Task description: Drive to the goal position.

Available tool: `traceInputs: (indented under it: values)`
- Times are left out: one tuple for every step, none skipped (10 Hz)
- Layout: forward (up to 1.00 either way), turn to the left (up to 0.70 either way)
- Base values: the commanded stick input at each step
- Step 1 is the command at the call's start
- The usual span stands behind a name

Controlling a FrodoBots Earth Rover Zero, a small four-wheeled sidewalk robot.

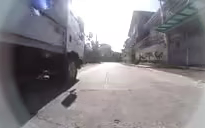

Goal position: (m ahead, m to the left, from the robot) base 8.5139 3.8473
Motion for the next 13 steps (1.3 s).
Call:
traceInputs:
  values:
    - [0.7, 0.0]
    - [0.7, 0.0]
    - [0.7, 0.0]
    - [0.7, 0.0]
    - [0.7, 0.0]
    - [0.7, 0.0]
    - [0.7, 0.0]
    - [0.7, 0.0]
    - [0.7, 0.0]
    - [0.7, 0.0]
    - [0.7, 0.0]
    - [0.7, 0.0]
    - [0.7, 0.0]
